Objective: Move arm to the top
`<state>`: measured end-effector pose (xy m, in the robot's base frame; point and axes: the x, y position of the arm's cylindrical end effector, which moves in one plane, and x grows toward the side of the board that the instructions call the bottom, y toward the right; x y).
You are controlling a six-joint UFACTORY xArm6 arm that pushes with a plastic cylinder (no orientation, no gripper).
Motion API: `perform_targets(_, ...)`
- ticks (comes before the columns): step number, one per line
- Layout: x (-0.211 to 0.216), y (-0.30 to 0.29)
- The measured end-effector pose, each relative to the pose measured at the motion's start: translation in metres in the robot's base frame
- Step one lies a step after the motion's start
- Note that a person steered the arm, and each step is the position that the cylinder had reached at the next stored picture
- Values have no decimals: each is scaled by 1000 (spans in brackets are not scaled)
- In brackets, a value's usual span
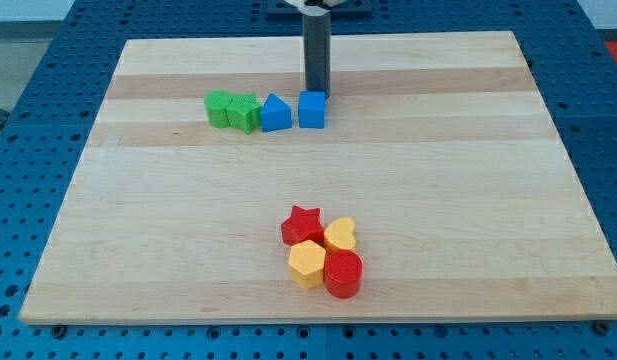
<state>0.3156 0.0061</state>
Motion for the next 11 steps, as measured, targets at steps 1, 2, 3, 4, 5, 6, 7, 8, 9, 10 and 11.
perform_targets(1,-21,76)
perform_targets(2,-2,144)
perform_targets(3,59,139)
perform_targets(4,88,84)
perform_targets(5,108,10)
perform_targets(6,110,-83)
perform_targets(7,132,-164)
perform_targets(8,191,-205)
perform_targets(9,232,-206)
perform_targets(10,254,-192)
perform_targets(11,290,-162)
